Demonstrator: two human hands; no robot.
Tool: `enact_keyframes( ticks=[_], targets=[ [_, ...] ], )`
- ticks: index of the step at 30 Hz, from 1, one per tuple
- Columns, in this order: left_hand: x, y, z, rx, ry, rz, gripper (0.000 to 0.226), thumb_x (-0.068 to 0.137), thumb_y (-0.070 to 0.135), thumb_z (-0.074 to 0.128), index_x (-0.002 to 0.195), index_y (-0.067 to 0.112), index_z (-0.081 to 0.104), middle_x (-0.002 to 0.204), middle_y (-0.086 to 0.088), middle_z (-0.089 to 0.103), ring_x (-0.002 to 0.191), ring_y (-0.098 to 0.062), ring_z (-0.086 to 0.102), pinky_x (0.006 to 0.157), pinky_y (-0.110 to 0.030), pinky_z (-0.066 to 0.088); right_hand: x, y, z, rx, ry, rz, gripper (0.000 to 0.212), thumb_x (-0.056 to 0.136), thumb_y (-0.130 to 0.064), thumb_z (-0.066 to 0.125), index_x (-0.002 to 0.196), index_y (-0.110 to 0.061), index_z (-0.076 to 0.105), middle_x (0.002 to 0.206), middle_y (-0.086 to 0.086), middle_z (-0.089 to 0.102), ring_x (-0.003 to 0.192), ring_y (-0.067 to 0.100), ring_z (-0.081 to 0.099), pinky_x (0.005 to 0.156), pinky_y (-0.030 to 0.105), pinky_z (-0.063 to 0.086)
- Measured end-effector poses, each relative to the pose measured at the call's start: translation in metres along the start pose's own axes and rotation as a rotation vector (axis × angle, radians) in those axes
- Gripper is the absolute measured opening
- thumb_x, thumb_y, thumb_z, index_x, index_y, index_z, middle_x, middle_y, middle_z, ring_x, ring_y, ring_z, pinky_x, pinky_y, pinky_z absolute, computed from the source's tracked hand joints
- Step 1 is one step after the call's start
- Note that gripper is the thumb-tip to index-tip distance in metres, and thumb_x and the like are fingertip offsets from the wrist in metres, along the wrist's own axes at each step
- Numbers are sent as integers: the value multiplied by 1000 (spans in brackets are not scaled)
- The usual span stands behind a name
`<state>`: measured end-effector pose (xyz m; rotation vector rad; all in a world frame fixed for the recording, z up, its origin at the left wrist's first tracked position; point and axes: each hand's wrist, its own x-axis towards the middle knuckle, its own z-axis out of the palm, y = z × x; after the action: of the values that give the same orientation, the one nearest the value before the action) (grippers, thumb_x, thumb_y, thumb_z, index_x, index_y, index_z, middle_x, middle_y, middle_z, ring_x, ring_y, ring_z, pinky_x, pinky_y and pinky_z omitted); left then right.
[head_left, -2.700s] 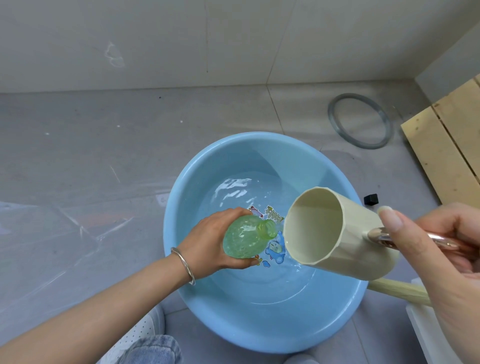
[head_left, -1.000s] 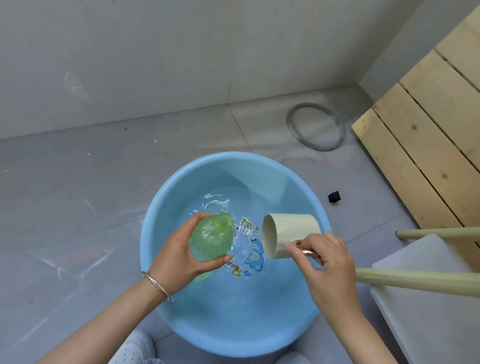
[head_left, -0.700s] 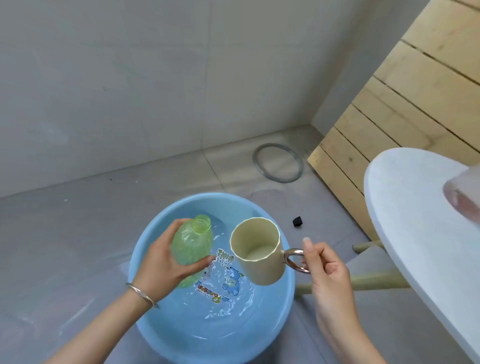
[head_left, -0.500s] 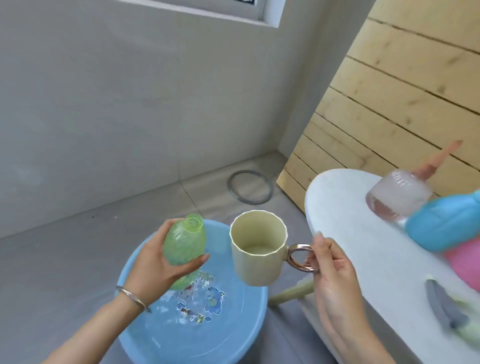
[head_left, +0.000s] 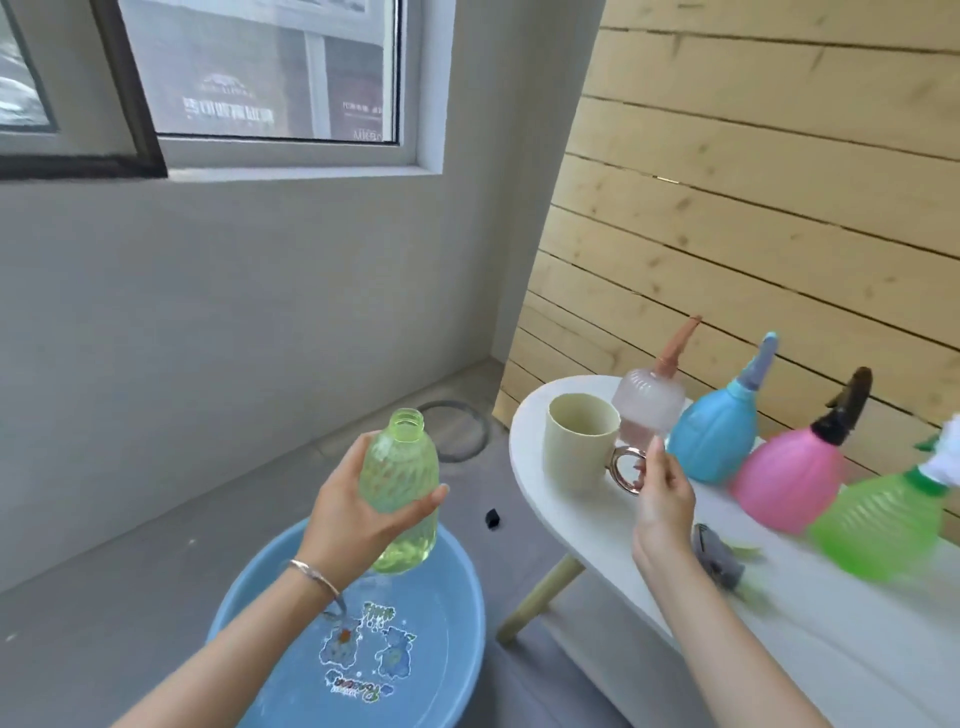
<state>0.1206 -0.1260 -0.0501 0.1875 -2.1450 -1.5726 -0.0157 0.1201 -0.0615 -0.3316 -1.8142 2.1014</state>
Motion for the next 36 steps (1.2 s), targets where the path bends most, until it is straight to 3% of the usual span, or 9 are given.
enact_keyframes(
  ticks=[8,13,16,19,25,27,30,32,36],
  targets=[
    [3,28,26,21,-26,43,60,52,56,81,102,32,56,93,22,66,90,2,63,74,-3,43,3,18,-7,-9,87,116,33,99,-32,47,69,-17,51,72,-4,54,67,7,46,58,8,36],
    [-1,48,46,13,-45,67,56,58,52,85,101,33,55,95,26,64,90,5,61,72,0,40,0,9,-19,-85,2,131,22,99,-28,46,99,-10,58,90,1,60,82,12,54,63,10,41],
    [-6,57,63,-13,-74,67,59,54,53,82,103,33,55,95,19,67,92,4,61,75,-2,42,4,-5,-48,-277,-52,-39,10,93,-20,57,99,-13,59,97,0,61,95,18,57,77,23,38],
    [-10,68,86,-40,-136,73,60,54,53,81,105,31,57,97,13,68,93,0,63,80,-9,46,15,-17,-100,-579,-110,-223,9,88,-15,60,97,-14,60,99,1,63,95,20,57,78,27,39],
    [-24,76,137,-17,-233,44,87,54,59,83,124,20,51,117,9,62,111,-8,57,96,-21,44,24,-14,-172,-1058,-400,-72,39,82,-32,71,116,-16,62,113,-3,59,96,13,54,82,25,41],
    [-31,84,151,-30,-236,28,71,64,38,85,122,24,47,111,20,54,103,3,53,87,-7,36,24,-13,-175,-1081,-443,-86,39,81,-34,72,116,-19,64,114,-1,62,97,15,58,83,27,44],
    [-37,89,169,-52,-255,11,78,67,32,84,133,22,43,114,19,49,111,-2,46,90,-12,32,22,-9,-174,-1051,-420,-123,36,80,-32,73,114,-20,67,111,1,65,92,16,60,81,29,45],
    [-39,89,179,-64,-275,18,64,65,35,85,119,31,49,110,18,58,109,-5,55,89,-13,37,22,-7,-174,-1042,-403,-139,35,79,-31,74,112,-19,68,106,0,67,88,16,59,79,28,45],
    [-42,91,198,-94,-300,35,54,67,24,86,94,45,44,96,27,56,89,20,55,72,4,36,27,-27,-180,-798,-258,-174,27,81,-25,74,104,-12,69,87,-1,65,79,16,58,66,18,41]
  ],
)
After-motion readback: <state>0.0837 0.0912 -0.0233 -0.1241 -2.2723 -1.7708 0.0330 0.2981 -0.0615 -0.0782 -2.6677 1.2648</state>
